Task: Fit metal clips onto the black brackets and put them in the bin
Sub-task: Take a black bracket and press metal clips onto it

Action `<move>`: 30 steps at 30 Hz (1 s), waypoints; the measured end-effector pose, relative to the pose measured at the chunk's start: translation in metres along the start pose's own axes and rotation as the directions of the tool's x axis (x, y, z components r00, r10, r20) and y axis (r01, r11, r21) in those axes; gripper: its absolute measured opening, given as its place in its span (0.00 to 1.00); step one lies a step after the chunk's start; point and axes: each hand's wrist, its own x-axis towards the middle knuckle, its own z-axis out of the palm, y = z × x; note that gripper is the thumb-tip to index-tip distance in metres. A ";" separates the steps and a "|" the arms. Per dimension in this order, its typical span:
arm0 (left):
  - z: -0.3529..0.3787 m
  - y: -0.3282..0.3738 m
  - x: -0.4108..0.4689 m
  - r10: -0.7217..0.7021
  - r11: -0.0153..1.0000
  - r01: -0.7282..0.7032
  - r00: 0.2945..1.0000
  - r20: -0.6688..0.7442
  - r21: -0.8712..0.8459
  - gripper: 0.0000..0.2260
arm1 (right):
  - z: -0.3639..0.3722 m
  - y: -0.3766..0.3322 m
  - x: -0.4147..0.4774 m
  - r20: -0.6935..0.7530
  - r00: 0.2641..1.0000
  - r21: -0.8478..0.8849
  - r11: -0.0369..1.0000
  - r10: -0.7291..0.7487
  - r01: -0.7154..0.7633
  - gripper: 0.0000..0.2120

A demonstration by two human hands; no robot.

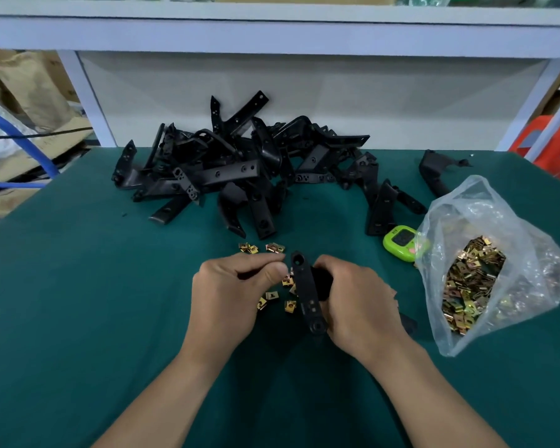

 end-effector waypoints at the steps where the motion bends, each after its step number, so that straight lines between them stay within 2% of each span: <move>1: 0.001 0.001 -0.002 0.011 1.000 -0.011 1.000 -0.013 0.020 0.07 | 0.000 0.000 -0.002 0.009 1.000 0.009 1.000 0.003 -0.004 0.09; 5: 0.003 0.001 -0.001 0.044 0.999 -0.044 0.999 -0.030 0.011 0.14 | -0.002 -0.001 0.002 0.012 0.999 0.031 0.999 0.038 -0.038 0.11; 8: 0.002 -0.001 0.005 0.053 0.997 -0.052 0.999 -0.011 0.063 0.15 | 0.000 0.000 0.010 -0.015 0.999 0.006 0.999 0.033 -0.033 0.11; 10: 0.003 -0.002 0.005 0.001 0.999 -0.001 1.000 0.000 0.044 0.15 | 0.002 -0.001 0.012 -0.028 0.999 -0.023 0.999 0.026 -0.027 0.10; 14: 0.003 0.000 0.004 -0.117 0.986 0.118 0.993 0.017 -0.121 0.11 | 0.005 -0.001 0.011 -0.085 0.995 -0.052 0.997 0.046 -0.050 0.11; 20: -0.005 0.004 0.001 -0.214 0.921 0.268 0.955 0.207 -0.283 0.06 | 0.005 -0.013 0.006 -0.086 0.995 -0.095 0.994 0.042 -0.050 0.11; 26: -0.012 0.003 0.005 -0.283 0.882 0.369 0.912 0.297 -0.292 0.03 | 0.000 -0.018 0.007 -0.087 0.995 -0.086 0.995 0.045 -0.053 0.10; 30: -0.009 0.006 0.004 -0.280 0.875 0.398 0.881 0.382 -0.277 0.03 | -0.004 -0.015 0.005 -0.016 1.000 -0.065 0.998 0.020 -0.021 0.12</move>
